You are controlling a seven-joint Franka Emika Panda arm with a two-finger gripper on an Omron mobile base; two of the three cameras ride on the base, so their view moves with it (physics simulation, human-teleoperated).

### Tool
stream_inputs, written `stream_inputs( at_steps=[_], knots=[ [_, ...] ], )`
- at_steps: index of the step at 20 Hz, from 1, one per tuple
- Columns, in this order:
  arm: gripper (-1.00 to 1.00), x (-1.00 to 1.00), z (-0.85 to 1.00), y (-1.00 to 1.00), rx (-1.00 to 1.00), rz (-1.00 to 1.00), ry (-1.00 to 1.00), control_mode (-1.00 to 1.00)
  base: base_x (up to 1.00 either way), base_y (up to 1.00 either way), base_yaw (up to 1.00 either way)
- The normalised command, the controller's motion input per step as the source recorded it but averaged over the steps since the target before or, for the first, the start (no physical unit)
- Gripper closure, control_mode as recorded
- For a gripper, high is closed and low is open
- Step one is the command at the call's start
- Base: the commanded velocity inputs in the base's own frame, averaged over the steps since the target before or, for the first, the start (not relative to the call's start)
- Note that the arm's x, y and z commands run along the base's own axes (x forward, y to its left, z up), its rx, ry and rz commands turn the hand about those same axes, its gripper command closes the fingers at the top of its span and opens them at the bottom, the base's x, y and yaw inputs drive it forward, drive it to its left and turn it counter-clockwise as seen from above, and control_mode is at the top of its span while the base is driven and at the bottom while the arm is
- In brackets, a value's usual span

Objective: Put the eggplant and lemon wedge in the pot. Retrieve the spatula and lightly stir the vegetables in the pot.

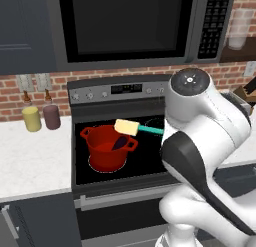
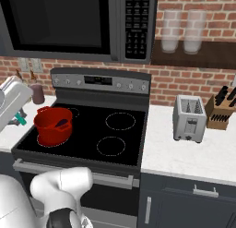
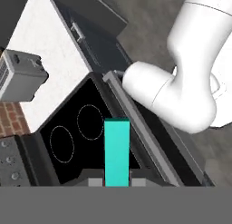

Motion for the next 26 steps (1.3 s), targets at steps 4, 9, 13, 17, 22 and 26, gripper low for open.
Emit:
stream_inputs(
  at_steps=[4, 9, 13, 17, 22, 26],
  knots=[
    [1.0, 0.14, 0.03, 0.1, -0.2, 0.08, 0.5, -1.0, 0.0, 0.0, 0.0],
    [1.0, 0.38, 0.01, -0.1, -0.25, 0.04, 0.37, -1.0, 0.0, 0.0, 0.0],
    [1.0, 0.21, 0.0, -0.02, -0.36, 0.02, 0.23, -1.0, 0.0, 0.0, 0.0],
    [1.0, 0.01, 0.0, -0.01, -0.4, 0.02, 0.16, -1.0, 0.0, 0.0, 0.0],
    [1.0, 0.14, 0.06, -0.16, -0.32, 0.0, 0.12, -1.0, 0.0, 0.0, 0.0],
    [1.0, 0.08, 0.35, -0.21, -0.16, 0.0, 0.03, -1.0, 0.0, 0.0, 0.0]
  ],
)
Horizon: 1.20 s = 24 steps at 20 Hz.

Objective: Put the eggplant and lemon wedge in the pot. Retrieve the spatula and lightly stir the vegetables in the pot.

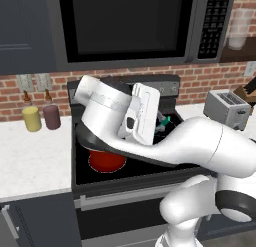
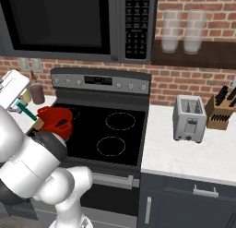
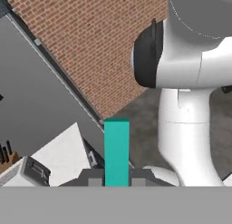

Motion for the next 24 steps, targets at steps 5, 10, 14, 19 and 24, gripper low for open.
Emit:
stream_inputs(
  at_steps=[5, 10, 14, 19, 24],
  knots=[
    [1.0, 0.1, 0.33, -0.06, -0.04, 0.0, 0.03, -1.0, 0.0, 0.0, 0.0],
    [1.0, 0.34, -0.06, 0.0, 0.0, 0.0, 0.11, -1.0, 0.0, 0.0, 0.0],
    [1.0, 0.53, -0.32, -0.01, -0.02, 0.0, 0.19, -1.0, 0.0, 0.0, 0.0],
    [1.0, 0.55, -0.02, 0.0, -0.02, 0.02, 0.12, -1.0, 0.0, 0.0, 0.0],
    [1.0, 0.38, -0.01, 0.0, 0.0, 0.04, 0.07, -1.0, 0.0, 0.0, 0.0]
  ],
)
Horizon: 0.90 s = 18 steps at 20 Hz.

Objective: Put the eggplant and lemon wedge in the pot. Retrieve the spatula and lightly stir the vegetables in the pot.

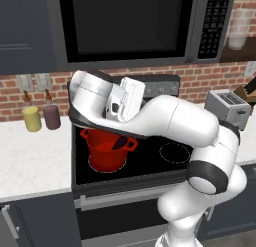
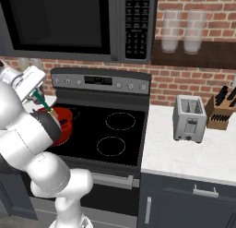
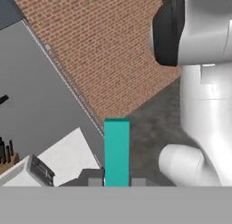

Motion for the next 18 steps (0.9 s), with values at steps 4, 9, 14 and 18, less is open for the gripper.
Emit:
stream_inputs(
  at_steps=[4, 9, 14, 18],
  knots=[
    [1.0, 0.11, -0.21, 0.01, 0.0, 0.07, 0.09, -1.0, 0.0, 0.0, 0.0],
    [1.0, 0.17, -0.3, 0.0, 0.0, 0.08, 0.09, -1.0, 0.0, 0.0, 0.0],
    [1.0, 0.22, -0.24, 0.0, 0.0, 0.09, 0.06, -1.0, 0.0, 0.0, 0.0],
    [1.0, 0.13, -0.04, 0.0, 0.0, 0.11, 0.0, -1.0, 0.0, 0.0, 0.0]
  ],
)
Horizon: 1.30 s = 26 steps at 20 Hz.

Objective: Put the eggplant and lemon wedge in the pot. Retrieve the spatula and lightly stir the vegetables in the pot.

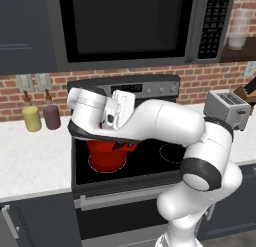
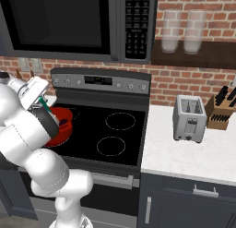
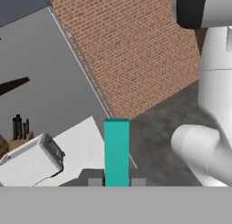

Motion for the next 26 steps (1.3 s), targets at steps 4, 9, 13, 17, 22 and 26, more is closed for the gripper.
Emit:
stream_inputs(
  at_steps=[4, 9, 13, 17, 22, 26],
  knots=[
    [1.0, 0.1, 0.06, 0.0, 0.0, 0.08, 0.0, -1.0, 0.0, 0.0, 0.0],
    [1.0, 0.27, 0.01, 0.0, 0.0, 0.05, 0.01, -1.0, 0.0, 0.0, 0.0],
    [1.0, 0.32, -0.08, 0.0, 0.0, 0.04, 0.02, -1.0, 0.0, 0.0, 0.0],
    [1.0, 0.21, -0.16, 0.0, 0.0, 0.03, 0.04, -1.0, 0.0, 0.0, 0.0],
    [1.0, 0.02, -0.26, 0.0, 0.0, 0.03, 0.03, -1.0, 0.0, 0.0, 0.0],
    [1.0, 0.0, -0.26, 0.0, 0.0, 0.02, 0.03, -1.0, 0.0, 0.0, 0.0]
  ],
)
